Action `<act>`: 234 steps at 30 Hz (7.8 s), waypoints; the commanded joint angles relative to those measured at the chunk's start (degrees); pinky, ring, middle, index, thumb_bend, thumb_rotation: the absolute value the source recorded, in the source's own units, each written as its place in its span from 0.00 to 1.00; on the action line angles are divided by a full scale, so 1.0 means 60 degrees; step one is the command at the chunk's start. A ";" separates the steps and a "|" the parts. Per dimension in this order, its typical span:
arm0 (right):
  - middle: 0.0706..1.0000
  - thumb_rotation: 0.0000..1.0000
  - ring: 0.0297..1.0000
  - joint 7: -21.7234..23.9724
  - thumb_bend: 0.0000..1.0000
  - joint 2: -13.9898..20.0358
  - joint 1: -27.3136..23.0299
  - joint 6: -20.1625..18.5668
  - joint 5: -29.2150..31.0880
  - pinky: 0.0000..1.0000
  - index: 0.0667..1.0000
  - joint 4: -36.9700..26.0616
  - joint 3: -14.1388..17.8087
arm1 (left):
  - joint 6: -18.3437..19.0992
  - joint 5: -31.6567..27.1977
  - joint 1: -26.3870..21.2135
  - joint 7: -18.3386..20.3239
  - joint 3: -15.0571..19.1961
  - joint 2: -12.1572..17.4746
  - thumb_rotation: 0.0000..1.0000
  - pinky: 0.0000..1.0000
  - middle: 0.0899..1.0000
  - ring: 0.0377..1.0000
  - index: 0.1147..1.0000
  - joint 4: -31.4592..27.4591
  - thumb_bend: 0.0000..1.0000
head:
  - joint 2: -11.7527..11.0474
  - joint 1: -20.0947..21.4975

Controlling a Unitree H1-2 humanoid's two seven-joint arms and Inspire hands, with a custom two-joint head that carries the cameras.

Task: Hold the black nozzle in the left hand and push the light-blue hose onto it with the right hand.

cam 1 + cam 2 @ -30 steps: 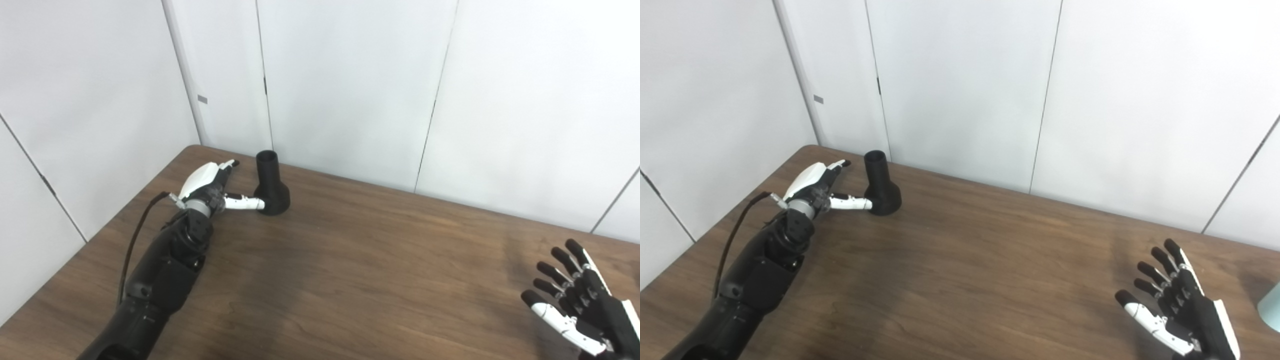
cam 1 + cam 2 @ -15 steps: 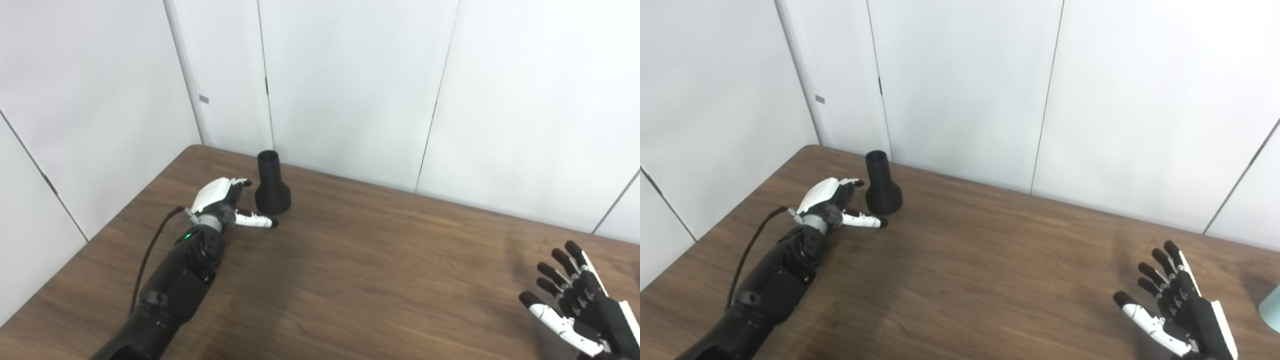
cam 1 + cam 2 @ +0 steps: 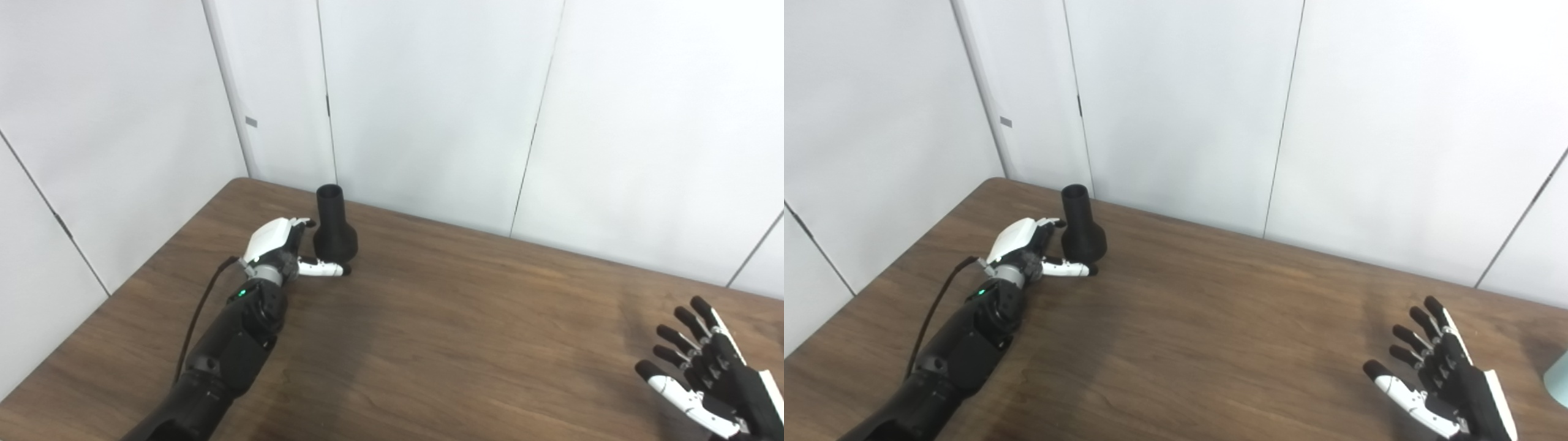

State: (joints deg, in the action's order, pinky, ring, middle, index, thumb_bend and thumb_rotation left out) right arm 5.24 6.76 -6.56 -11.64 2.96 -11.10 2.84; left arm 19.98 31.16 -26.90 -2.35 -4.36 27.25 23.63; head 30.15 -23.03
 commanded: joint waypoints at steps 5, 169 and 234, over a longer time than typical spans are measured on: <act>0.91 0.00 0.82 -0.0002 0.51 0.0150 -0.0147 0.0232 -0.0111 0.74 0.92 -0.0302 -0.0012 | -0.0213 -0.0197 -0.0335 -0.0057 -0.0088 -0.0130 0.35 1.00 0.94 1.00 0.87 0.0296 1.00 | 0.0043 0.0056; 0.76 0.05 0.76 0.0551 0.76 0.4937 -0.2903 -0.0431 -0.2582 0.74 0.75 0.4637 0.0117 | -0.7787 0.1982 0.0224 -0.2014 -0.4993 -0.1837 0.00 0.54 0.37 0.57 0.45 0.3579 0.52 | -0.0054 0.8649; 0.48 0.00 0.45 0.2727 0.53 0.1622 -0.6337 -0.2528 -0.2941 0.38 0.43 0.0684 -0.2635 | -0.6608 0.2085 0.0449 -0.1283 -0.5229 -0.2591 0.00 0.56 0.40 0.57 0.44 0.2430 0.53 | 0.0941 0.3976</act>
State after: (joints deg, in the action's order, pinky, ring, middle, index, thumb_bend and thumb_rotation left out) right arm 21.74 16.47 -40.62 -26.69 -14.21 -5.16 -13.37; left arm -21.14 42.83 -32.02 -16.12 -31.68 14.53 34.52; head 35.77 0.80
